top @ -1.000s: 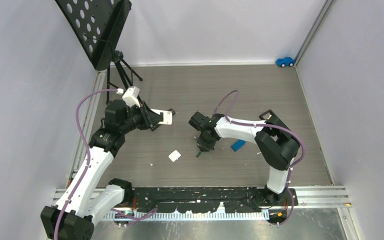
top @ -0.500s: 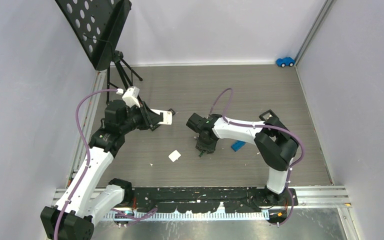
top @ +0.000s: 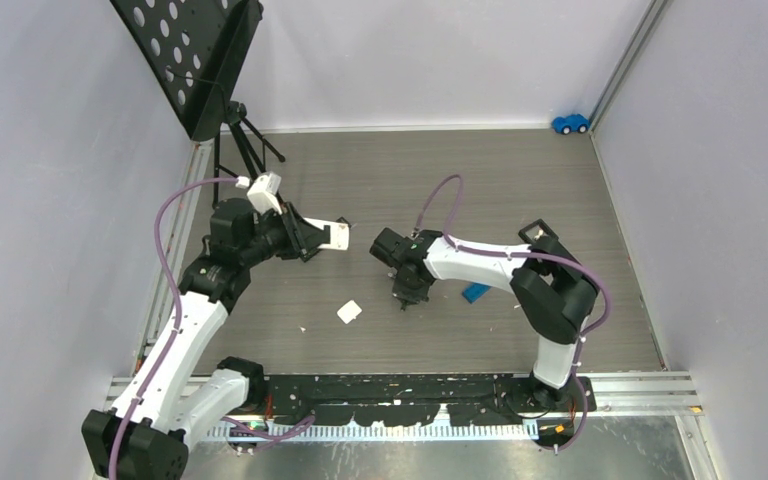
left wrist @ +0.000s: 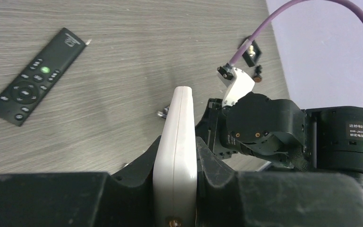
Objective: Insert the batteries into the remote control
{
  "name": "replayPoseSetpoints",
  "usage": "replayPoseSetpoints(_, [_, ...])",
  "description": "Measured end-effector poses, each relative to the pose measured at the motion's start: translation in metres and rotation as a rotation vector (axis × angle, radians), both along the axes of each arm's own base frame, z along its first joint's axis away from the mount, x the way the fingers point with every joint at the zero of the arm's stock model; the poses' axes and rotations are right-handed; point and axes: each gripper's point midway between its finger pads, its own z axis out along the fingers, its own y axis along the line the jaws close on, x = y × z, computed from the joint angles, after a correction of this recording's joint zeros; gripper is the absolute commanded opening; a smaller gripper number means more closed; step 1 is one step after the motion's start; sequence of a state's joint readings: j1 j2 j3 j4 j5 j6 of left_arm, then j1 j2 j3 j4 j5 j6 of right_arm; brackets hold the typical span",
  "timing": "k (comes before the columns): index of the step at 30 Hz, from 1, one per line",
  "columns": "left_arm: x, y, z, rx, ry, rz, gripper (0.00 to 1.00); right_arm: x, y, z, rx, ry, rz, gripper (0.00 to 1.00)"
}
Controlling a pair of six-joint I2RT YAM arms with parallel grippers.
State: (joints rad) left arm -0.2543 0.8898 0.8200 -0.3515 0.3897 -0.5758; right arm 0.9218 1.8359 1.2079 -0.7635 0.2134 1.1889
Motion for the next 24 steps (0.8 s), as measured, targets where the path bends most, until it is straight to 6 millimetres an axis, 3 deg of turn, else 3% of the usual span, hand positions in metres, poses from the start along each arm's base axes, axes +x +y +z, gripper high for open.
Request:
replayPoseSetpoints(3, [-0.001, -0.008, 0.002, -0.040, 0.017, -0.034, 0.00, 0.008, -0.001, 0.015, 0.012, -0.057, 0.019, 0.00])
replayPoseSetpoints(5, [-0.001, -0.015, 0.002, -0.074, 0.030, -0.054, 0.00, 0.015, -0.001, 0.035, 0.032, -0.123, 0.039, 0.00])
replayPoseSetpoints(12, [-0.001, -0.040, 0.008, -0.228, 0.082, -0.122, 0.00, 0.040, -0.011, 0.143, 0.144, -0.436, 0.106, 0.03])
replayPoseSetpoints(18, [-0.002, -0.058, 0.031, -0.406, 0.059, -0.201, 0.00, 0.053, -0.009, 0.244, 0.303, -0.733, 0.196, 0.04])
replayPoseSetpoints(20, [-0.003, -0.063, 0.040, -0.469, 0.058, -0.225, 0.00, 0.056, -0.005, 0.268, 0.342, -0.800, 0.219, 0.04])
replayPoseSetpoints(24, [-0.003, -0.069, 0.056, -0.555, 0.055, -0.252, 0.00, 0.061, 0.007, 0.297, 0.396, -0.882, 0.265, 0.04])
